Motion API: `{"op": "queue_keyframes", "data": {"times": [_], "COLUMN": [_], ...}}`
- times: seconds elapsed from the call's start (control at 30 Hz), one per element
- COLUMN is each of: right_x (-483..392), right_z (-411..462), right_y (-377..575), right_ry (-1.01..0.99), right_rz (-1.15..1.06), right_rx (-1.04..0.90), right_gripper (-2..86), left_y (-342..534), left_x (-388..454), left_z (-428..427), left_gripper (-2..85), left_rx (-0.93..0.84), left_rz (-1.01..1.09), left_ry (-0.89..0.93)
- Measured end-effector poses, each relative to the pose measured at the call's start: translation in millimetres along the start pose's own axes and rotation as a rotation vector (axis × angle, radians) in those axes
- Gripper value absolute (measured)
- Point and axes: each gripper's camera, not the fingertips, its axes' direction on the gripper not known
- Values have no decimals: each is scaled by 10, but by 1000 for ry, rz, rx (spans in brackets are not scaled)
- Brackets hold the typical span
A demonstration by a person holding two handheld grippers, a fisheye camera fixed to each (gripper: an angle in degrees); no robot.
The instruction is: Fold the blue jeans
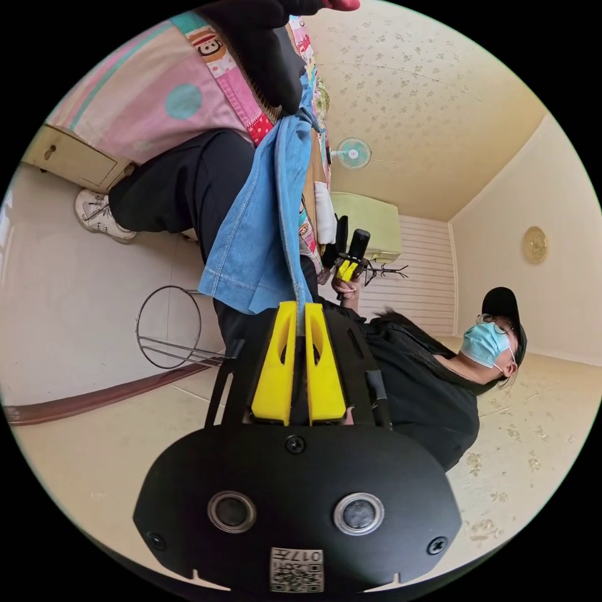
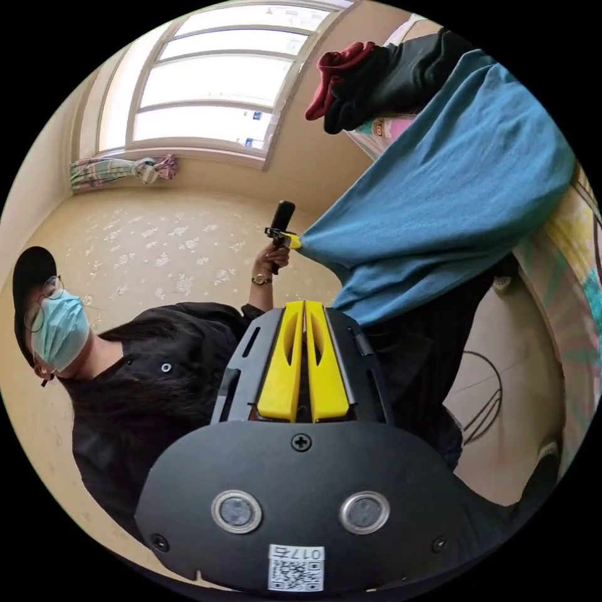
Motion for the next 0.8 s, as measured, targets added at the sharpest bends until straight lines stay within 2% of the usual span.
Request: {"op": "queue_keyframes", "data": {"times": [0.07, 0.13, 0.23, 0.33, 0.47, 0.8], "right_x": [124, 182, 403, 574, 633, 374], "right_z": [-4, 58, 166, 155, -55, -424], "right_y": [15, -55, -184, -198, -109, -49], "right_ry": [59, -32, 19, -51, -144, -191], "right_rz": [88, 83, 214, 286, 326, 279], "right_rx": [-9, -24, -52, -37, 59, 18], "right_gripper": [23, 38, 57, 69, 73, 26], "left_y": [-13, -40, -77, -86, -48, 44], "left_x": [18, 56, 181, 305, 454, 567], "left_z": [-21, -16, -26, -88, -292, -510], "left_gripper": [6, 6, 6, 6, 6, 8], "left_rx": [-4, -23, -42, -59, -52, -53], "left_rz": [-15, -24, -7, -2, 4, -12], "left_ry": [-9, -16, -5, -19, -46, -30]}}
